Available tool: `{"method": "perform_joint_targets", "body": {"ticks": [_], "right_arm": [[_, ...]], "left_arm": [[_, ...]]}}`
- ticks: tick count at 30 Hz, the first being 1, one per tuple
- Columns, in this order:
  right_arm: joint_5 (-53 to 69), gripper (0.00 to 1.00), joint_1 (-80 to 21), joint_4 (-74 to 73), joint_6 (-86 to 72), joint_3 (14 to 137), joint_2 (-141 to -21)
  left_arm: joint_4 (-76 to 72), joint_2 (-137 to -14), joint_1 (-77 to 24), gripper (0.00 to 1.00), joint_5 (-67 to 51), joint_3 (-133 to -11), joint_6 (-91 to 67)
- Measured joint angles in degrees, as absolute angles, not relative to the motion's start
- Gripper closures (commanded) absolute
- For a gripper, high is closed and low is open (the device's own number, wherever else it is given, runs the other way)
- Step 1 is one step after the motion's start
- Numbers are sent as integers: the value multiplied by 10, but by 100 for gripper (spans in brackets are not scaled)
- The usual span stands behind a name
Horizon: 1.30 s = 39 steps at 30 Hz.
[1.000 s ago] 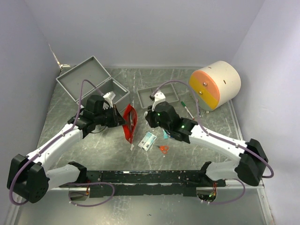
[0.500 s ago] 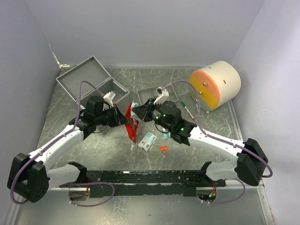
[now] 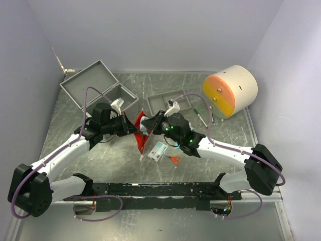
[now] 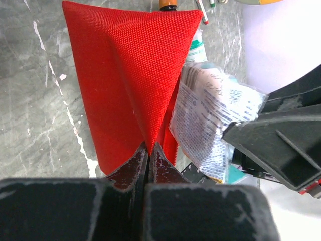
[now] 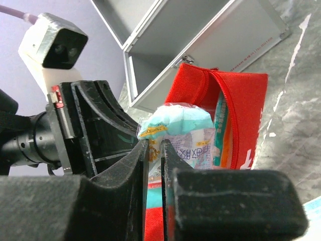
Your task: Organize the medicine kit
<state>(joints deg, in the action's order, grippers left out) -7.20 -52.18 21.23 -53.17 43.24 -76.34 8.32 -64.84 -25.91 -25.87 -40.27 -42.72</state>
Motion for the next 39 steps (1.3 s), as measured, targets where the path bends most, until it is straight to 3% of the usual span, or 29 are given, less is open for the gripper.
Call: {"method": "perform_joint_targets", "body": {"ticks": [16,30,33,39], "right_arm": [[-115,96,-522,204,-683,399,-771],[-139,95,-561,186,-705,372,-757],[-148,89,-569,193,-714,359,-750],[-164,62,-573,169,-719,362,-750]], "left_arm": [[41,-648,-259,93,-283,-396,-434],[23,-648,-259,93,-288,-396,-444],[18,-649,-259,93,-288,-396,-449],[14,-654,-259,93,-292,-396,-451]]}}
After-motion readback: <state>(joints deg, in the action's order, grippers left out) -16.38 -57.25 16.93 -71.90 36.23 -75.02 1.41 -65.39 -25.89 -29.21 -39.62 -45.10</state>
